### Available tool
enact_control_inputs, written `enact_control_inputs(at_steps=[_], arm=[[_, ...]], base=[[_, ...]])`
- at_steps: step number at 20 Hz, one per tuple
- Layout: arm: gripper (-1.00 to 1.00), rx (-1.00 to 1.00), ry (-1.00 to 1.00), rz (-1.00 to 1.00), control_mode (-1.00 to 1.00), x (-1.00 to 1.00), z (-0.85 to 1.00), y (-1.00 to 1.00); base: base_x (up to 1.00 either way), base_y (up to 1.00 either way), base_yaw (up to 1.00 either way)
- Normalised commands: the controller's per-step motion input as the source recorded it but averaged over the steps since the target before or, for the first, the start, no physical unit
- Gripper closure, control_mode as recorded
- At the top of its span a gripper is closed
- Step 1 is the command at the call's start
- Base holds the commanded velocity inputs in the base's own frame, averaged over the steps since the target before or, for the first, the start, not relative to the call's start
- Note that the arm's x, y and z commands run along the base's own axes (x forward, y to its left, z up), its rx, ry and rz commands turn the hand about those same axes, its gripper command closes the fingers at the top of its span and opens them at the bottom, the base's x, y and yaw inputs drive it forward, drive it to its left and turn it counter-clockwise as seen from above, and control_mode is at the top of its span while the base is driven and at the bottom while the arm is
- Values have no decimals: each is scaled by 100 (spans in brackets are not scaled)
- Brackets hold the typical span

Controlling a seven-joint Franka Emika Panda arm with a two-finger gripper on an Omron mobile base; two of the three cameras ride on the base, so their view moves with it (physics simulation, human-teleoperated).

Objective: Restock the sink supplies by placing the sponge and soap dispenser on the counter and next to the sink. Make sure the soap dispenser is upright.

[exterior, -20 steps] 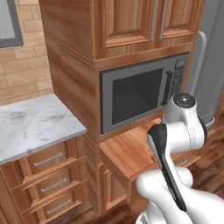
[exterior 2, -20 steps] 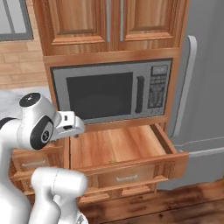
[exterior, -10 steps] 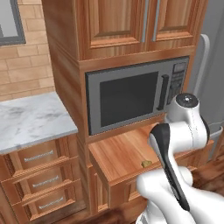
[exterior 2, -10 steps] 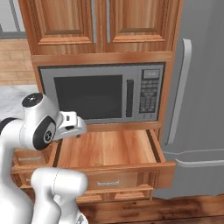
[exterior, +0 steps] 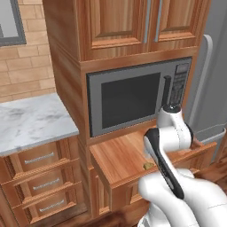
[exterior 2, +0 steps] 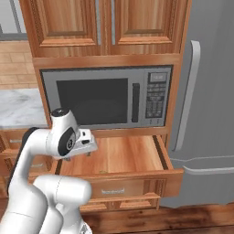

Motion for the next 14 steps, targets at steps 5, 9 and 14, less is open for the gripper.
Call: enact_control_inputs(at_steps=[5, 9, 14], arm=[[-100, 3, 25, -23, -100, 60, -52, -9], [-100, 4, 20, -19, -100, 71, -53, -19], [-100, 3, 12, -15, -100, 62, -63, -12]], base=[[0, 0, 0], [0, 0, 0], [0, 0, 0]])
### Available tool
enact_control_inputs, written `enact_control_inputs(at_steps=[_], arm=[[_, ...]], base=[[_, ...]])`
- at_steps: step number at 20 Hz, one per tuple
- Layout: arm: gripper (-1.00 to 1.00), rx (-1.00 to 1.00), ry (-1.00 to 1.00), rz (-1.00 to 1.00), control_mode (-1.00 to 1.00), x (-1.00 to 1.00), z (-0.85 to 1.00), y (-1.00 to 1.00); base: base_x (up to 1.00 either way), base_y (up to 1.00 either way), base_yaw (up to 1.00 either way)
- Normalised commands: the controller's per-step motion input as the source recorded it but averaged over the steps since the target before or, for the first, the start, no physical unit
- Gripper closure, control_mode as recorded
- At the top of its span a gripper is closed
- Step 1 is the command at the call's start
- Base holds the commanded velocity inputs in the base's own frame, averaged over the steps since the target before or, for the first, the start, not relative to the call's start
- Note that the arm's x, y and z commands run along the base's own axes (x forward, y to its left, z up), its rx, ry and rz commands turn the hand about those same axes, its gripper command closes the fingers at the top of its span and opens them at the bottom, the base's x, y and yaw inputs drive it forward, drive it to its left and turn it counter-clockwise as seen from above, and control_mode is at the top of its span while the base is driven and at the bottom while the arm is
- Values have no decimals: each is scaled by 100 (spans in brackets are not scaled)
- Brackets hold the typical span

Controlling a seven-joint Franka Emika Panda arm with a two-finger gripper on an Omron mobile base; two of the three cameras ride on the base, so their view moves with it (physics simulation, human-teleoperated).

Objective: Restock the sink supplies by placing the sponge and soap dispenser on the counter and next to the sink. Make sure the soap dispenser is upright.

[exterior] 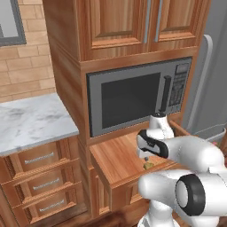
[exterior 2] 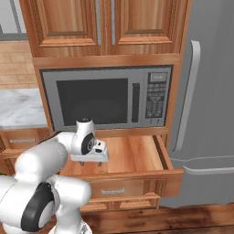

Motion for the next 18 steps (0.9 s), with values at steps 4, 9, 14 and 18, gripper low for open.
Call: enact_control_inputs(at_steps=[4, 9, 14, 18], arm=[[-100, 4, 11, -12, -100, 66, -50, -7], [-100, 1, 11, -3, -100, 16, -48, 0], [-100, 2, 3, 0, -100, -8, -54, -8], [-100, 3, 0, 0, -100, -17, -45, -16]], base=[[0, 0, 0], [0, 0, 0], [0, 0, 0], [0, 0, 0]])
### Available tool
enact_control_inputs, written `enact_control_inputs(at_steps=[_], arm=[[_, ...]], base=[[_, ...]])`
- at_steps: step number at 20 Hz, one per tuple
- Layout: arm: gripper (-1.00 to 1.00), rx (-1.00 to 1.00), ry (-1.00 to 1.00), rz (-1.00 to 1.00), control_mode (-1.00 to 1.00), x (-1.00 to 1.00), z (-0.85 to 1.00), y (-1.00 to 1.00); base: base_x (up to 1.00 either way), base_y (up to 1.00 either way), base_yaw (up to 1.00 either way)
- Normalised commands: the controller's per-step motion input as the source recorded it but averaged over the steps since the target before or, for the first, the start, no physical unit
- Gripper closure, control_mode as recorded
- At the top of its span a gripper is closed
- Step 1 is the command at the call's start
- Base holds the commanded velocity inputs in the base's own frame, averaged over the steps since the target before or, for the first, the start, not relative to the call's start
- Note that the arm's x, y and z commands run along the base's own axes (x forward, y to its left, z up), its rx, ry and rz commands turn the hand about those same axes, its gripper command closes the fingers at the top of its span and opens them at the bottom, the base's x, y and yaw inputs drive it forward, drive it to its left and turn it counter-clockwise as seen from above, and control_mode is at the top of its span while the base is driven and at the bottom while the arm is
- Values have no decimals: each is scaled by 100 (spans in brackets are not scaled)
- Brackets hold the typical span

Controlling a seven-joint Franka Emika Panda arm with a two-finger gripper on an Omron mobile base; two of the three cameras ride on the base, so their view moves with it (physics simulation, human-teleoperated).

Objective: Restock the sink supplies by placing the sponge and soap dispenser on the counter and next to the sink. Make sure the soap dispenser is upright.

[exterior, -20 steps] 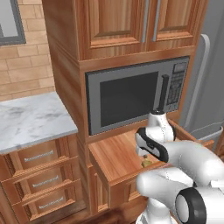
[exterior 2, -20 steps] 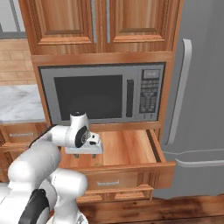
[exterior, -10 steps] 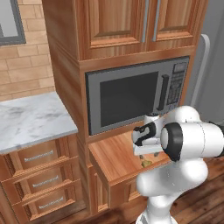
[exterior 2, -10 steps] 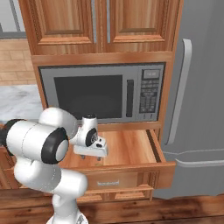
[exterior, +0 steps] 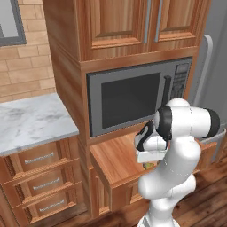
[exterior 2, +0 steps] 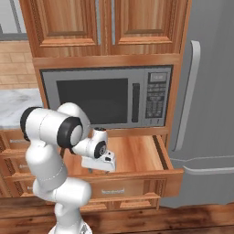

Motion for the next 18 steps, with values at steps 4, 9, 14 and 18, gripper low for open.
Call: enact_control_inputs(at_steps=[4, 9, 14, 18], arm=[[-100, 4, 1, 0, -100, -25, -25, -24], [-100, 2, 8, 0, -100, -46, -2, -28], [-100, 0, 4, 0, -100, -34, 0, -5], [-100, 0, -3, 0, -100, 12, 0, -2]], base=[[0, 0, 0], [0, 0, 0], [0, 0, 0], [0, 0, 0]])
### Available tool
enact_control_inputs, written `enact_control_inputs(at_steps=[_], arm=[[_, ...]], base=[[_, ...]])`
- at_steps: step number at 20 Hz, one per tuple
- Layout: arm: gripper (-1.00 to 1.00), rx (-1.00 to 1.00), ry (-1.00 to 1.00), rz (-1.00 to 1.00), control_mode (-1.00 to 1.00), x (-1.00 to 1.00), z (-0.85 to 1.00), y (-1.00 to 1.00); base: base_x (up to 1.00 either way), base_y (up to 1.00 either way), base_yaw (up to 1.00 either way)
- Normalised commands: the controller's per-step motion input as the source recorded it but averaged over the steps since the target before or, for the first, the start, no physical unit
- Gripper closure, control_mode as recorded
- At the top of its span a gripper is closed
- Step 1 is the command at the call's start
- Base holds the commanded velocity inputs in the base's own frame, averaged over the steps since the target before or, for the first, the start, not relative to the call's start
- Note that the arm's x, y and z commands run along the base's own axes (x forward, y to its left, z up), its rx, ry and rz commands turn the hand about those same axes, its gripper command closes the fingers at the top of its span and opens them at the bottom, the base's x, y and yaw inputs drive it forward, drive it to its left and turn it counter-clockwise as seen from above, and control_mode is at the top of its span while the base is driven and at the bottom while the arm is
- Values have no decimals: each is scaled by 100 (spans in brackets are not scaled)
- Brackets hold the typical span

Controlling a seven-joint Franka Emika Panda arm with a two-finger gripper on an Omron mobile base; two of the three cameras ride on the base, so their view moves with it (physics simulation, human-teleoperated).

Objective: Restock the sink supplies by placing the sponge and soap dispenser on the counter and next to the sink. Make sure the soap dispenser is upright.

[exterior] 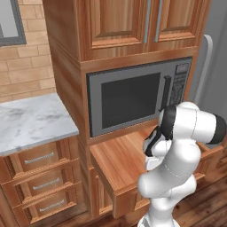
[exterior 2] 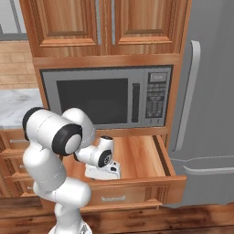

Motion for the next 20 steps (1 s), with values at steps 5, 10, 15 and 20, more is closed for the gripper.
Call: enact_control_inputs(at_steps=[5, 10, 15, 20], arm=[[-100, 5, -13, 2, -100, 37, 0, -17], [-100, 2, -6, 1, -100, 37, -1, -8], [-100, 0, 0, 0, -100, 38, -2, 0], [-100, 0, 0, 0, -100, 14, -16, 0]], base=[[0, 0, 0], [0, 0, 0], [0, 0, 0], [0, 0, 0]])
